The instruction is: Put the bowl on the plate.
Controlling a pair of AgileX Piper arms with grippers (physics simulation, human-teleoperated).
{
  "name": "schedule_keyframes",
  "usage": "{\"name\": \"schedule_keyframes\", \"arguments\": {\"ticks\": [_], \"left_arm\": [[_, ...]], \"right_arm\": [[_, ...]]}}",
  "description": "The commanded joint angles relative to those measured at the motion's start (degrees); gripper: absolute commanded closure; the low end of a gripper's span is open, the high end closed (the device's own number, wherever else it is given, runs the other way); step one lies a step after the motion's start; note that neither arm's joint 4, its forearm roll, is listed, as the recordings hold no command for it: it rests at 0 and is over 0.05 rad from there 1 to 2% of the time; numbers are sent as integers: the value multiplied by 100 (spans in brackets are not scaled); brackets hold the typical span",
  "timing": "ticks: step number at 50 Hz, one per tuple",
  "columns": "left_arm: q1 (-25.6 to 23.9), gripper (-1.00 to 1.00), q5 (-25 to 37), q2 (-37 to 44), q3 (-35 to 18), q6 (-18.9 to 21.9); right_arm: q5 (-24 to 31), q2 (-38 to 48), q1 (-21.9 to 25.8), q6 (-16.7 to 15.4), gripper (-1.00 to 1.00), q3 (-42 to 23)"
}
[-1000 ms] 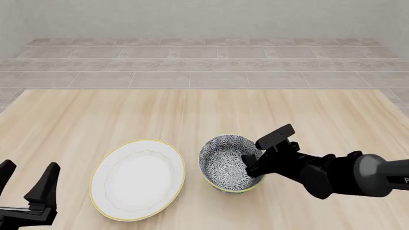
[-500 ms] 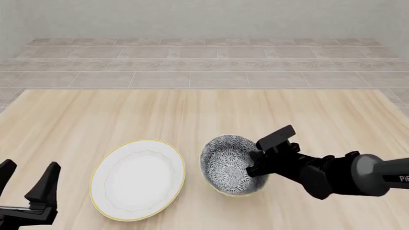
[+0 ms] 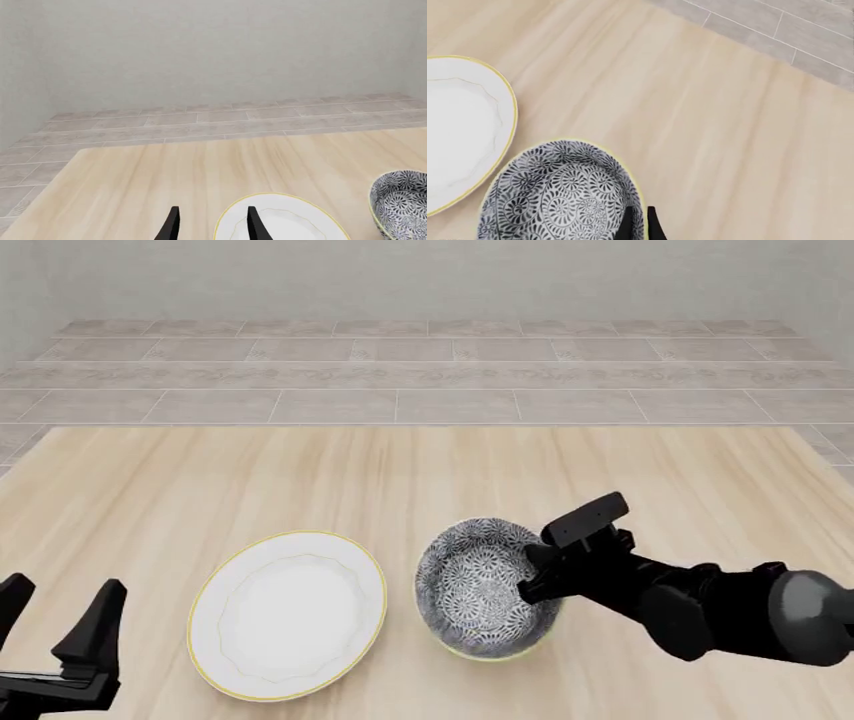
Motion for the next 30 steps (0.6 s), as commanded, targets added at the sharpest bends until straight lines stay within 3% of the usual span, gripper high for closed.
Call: {"name": "schedule_keyframes", "arguments": {"ticks": [1, 8, 21, 30], "left_arm": [[-8, -100, -1, -3, 1, 2], [-5, -100, -24, 15, 1, 6], [-15, -100, 31, -58, 4, 1], [-20, -100, 134, -155, -2, -4]], "right_arm": [[416, -503, 3, 28, 100, -127], [816, -822, 16, 170, 100, -394], [1489, -1223, -57, 11, 100, -909], [1853, -1259, 26, 108, 100, -1304]]}}
